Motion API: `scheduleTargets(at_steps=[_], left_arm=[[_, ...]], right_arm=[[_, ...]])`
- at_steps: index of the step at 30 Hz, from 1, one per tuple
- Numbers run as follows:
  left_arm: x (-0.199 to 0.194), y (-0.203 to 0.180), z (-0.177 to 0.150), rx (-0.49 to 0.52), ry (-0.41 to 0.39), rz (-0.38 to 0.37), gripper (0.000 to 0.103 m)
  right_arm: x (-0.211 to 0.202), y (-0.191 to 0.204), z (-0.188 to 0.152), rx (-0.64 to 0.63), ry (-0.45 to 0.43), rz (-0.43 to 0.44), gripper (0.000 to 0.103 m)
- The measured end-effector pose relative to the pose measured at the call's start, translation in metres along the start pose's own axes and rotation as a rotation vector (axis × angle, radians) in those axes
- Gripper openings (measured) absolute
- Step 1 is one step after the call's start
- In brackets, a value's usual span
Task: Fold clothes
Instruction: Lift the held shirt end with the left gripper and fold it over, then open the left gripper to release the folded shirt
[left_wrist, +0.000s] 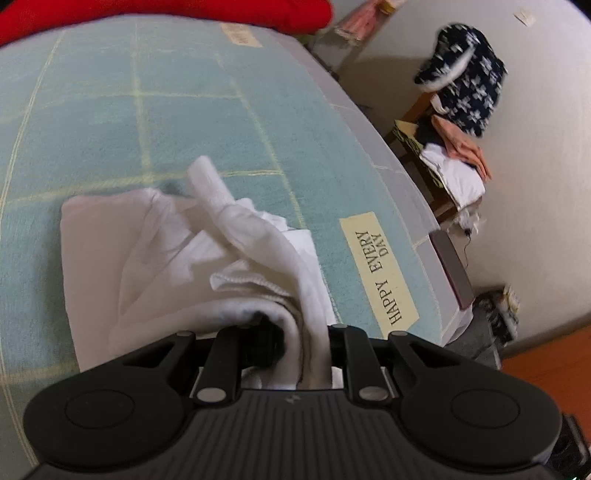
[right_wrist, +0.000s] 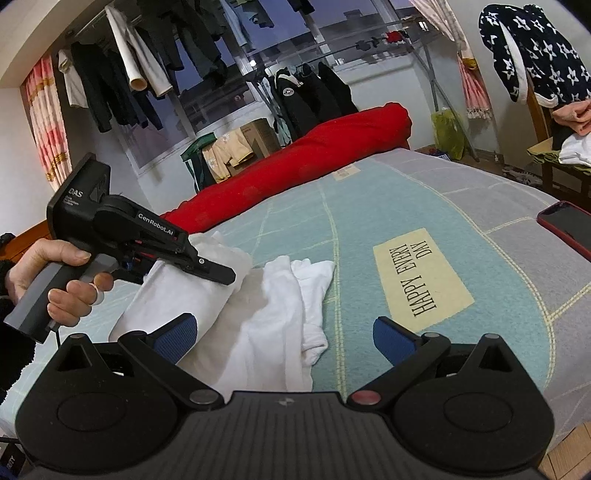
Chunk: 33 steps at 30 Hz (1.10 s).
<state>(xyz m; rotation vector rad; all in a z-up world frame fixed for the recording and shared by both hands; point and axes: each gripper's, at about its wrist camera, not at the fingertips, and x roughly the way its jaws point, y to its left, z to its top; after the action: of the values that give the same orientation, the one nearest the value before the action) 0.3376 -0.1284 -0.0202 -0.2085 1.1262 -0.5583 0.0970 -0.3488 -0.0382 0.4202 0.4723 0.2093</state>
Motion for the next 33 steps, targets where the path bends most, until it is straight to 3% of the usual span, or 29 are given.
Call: scheduleTargets(at_steps=[4, 9, 13, 17, 22, 27, 33], left_arm=[[0.006, -0.010, 0.002, 0.040, -0.002, 0.039, 0.016], [0.030, -0.022, 0.000, 0.109, 0.051, 0.118, 0.018], [0.043, -0.025, -0.001, 0.113, 0.076, 0.133, 0.028], [0.045, -0.030, 0.000, 0.118, 0.084, 0.096, 0.053], [0.032, -0.029, 0.005, 0.066, 0.067, -0.006, 0.060], [-0.003, -0.027, -0.001, 0.105, -0.023, -0.077, 0.069], [-0.046, -0.014, -0.045, 0.278, -0.157, 0.023, 0.076]], right_arm=[[-0.001, -0.001, -0.002, 0.004, 0.004, -0.003, 0.103], [-0.002, -0.003, -0.003, 0.005, 0.007, -0.012, 0.103], [-0.004, -0.005, -0.004, 0.003, 0.009, -0.027, 0.103], [-0.005, -0.009, -0.004, 0.009, 0.011, -0.038, 0.103], [-0.006, -0.008, -0.005, 0.003, 0.012, -0.038, 0.103], [-0.008, -0.006, -0.005, -0.008, 0.014, -0.036, 0.103], [-0.009, -0.001, -0.004, -0.019, 0.014, -0.023, 0.103]])
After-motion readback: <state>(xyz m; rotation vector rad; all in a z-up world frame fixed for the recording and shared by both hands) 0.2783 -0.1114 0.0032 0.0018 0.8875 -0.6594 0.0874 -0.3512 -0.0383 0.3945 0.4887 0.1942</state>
